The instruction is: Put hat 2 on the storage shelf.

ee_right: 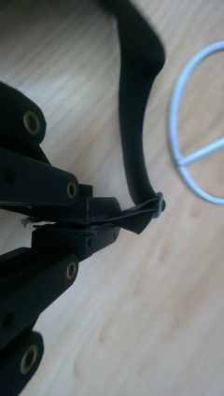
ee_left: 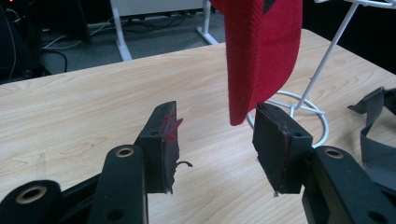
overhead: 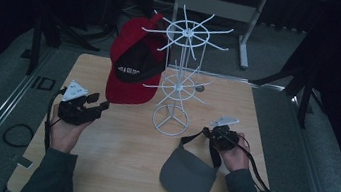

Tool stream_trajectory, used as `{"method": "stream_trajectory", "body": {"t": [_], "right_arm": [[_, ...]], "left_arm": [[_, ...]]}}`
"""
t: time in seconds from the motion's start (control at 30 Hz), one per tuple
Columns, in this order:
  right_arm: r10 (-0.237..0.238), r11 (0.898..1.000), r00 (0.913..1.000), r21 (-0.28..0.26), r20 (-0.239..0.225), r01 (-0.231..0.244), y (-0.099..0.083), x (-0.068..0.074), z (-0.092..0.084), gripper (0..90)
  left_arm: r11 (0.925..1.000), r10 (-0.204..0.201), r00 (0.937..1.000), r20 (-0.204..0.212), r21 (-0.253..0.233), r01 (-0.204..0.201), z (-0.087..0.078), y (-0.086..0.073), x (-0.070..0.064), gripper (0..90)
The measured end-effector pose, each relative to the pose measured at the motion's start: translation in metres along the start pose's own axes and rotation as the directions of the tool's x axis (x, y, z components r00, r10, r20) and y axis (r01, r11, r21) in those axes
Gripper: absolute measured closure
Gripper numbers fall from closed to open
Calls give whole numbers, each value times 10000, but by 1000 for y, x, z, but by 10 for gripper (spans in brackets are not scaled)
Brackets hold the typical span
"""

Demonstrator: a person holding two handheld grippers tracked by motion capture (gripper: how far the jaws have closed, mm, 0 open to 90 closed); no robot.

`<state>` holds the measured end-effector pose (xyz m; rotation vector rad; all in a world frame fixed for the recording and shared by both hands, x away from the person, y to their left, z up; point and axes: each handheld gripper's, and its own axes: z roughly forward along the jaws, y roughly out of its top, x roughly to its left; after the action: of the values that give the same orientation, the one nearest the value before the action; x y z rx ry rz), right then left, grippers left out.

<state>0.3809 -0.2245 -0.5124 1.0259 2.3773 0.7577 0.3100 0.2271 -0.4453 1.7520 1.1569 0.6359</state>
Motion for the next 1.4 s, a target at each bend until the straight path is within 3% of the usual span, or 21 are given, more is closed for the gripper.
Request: {"method": "stream_trajectory", "body": {"t": [0.17,0.43,0.9,1.4], "right_arm": [[191,9956,9996,-920,183,-174,7,-1,-14,872],[435,9827,9987,-1811,256,-382,14,-4,-29,873],[536,9542,9981,-2963,306,-421,27,-5,-57,875],[570,9160,9974,-3998,448,-343,33,-6,-90,875]], "left_arm": [[10000,-18,10000,-35,-10,18,0,0,0,511],[10000,-17,9999,-128,-24,17,-2,1,0,513],[9999,-149,9997,-167,-41,148,-2,0,3,512],[9998,-194,9997,-177,-85,192,-2,0,3,512]]}}
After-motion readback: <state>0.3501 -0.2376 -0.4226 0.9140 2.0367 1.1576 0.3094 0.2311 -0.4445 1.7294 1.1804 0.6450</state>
